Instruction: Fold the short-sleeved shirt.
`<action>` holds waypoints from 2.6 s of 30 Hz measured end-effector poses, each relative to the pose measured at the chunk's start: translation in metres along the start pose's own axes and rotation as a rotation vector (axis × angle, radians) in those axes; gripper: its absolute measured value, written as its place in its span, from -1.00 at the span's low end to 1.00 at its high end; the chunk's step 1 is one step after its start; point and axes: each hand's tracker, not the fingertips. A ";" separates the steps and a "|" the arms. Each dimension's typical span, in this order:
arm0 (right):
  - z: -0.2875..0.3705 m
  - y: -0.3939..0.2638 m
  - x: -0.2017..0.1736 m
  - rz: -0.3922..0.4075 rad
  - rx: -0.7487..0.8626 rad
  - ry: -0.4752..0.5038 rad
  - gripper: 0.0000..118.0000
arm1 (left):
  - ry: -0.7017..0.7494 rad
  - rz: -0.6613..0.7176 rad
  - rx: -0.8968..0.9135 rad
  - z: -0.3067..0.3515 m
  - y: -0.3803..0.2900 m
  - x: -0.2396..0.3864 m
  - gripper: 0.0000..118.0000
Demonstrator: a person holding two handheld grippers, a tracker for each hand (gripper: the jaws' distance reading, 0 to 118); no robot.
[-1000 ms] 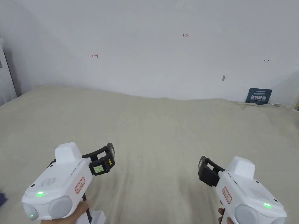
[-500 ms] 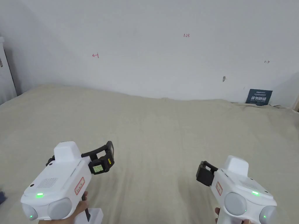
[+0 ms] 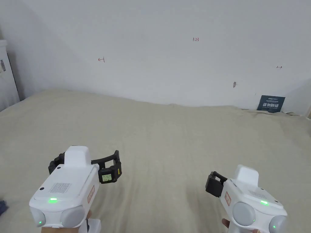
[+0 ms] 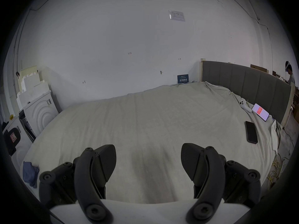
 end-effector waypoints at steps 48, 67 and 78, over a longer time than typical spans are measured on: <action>-0.009 0.004 0.002 0.033 0.088 0.027 0.46 | 0.030 -0.045 -0.049 -0.007 0.006 -0.001 1.00; -0.002 -0.007 0.000 0.098 0.216 0.058 0.46 | 0.031 -0.104 -0.030 -0.005 -0.002 -0.001 1.00; -0.003 -0.012 0.006 0.077 0.226 0.054 0.48 | 0.036 -0.104 -0.017 -0.003 -0.003 -0.002 1.00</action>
